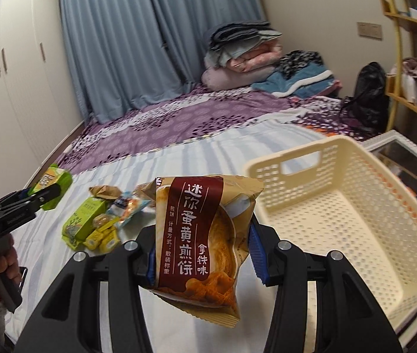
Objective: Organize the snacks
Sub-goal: 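Carry both packs over the cream basket while the right tool opens, dropping the brown bag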
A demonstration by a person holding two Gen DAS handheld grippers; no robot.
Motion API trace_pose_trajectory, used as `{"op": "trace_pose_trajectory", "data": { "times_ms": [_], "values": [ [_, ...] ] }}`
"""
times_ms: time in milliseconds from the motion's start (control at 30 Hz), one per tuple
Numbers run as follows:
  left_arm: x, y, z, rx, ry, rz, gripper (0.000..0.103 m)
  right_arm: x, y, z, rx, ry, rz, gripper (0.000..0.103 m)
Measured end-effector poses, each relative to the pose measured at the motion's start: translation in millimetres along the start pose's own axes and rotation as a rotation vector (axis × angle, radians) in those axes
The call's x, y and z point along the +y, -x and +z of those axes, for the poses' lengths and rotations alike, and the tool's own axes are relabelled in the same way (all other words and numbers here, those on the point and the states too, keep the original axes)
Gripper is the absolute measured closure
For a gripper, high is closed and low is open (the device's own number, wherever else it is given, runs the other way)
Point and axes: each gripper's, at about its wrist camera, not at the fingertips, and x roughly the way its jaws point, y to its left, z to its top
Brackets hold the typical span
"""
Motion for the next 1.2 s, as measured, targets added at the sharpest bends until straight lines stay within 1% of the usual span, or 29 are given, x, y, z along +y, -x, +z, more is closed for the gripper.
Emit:
{"op": "trace_pose_trajectory", "data": {
  "times_ms": [233, 433, 500, 567, 633, 733, 900, 1000, 1067, 1167, 1200],
  "values": [
    [-58.1, 11.5, 12.3, -0.024, -0.077, -0.08, 0.039, -48.9, 20.3, -4.2, -0.024, -0.031, -0.147, 0.055],
    [-103.6, 12.6, 14.8, -0.017, -0.132, -0.146, 0.039, -82.3, 29.0, -13.8, -0.011, -0.07, -0.223, 0.054],
    [-119.1, 11.5, 15.4, -0.011, -0.148, -0.168, 0.039, -90.9, 30.5, -17.3, -0.003, -0.079, -0.241, 0.052],
    [-134.6, 9.3, 16.1, 0.0, -0.159, -0.2, 0.039, -97.9, 33.6, -20.7, -0.006, -0.084, -0.254, 0.044],
    [-150.4, 5.9, 17.5, 0.006, -0.174, -0.225, 0.039, -103.1, 35.1, -24.2, 0.0, -0.084, -0.257, 0.041],
    [-175.4, 2.0, 19.4, 0.011, -0.205, -0.266, 0.039, -105.0, 40.4, -28.2, -0.011, -0.067, -0.287, 0.04],
    [-219.5, -5.5, 21.6, 0.012, -0.257, -0.339, 0.039, -110.9, 50.0, -29.3, -0.029, -0.064, -0.307, 0.04],
    [-239.9, -12.1, 22.4, 0.022, -0.273, -0.377, 0.039, -117.5, 55.4, -29.5, -0.034, -0.075, -0.32, 0.039],
    [-251.7, -15.7, 22.7, 0.028, -0.281, -0.402, 0.039, -121.8, 58.9, -29.9, -0.04, -0.083, -0.331, 0.035],
    [-268.1, -22.6, 20.7, 0.038, -0.296, -0.429, 0.039, -127.8, 63.9, -31.0, -0.044, -0.098, -0.341, 0.035],
    [-271.8, -24.2, 20.1, 0.043, -0.298, -0.436, 0.035, -129.0, 65.2, -31.1, -0.046, -0.1, -0.344, 0.035]
  ]
}}
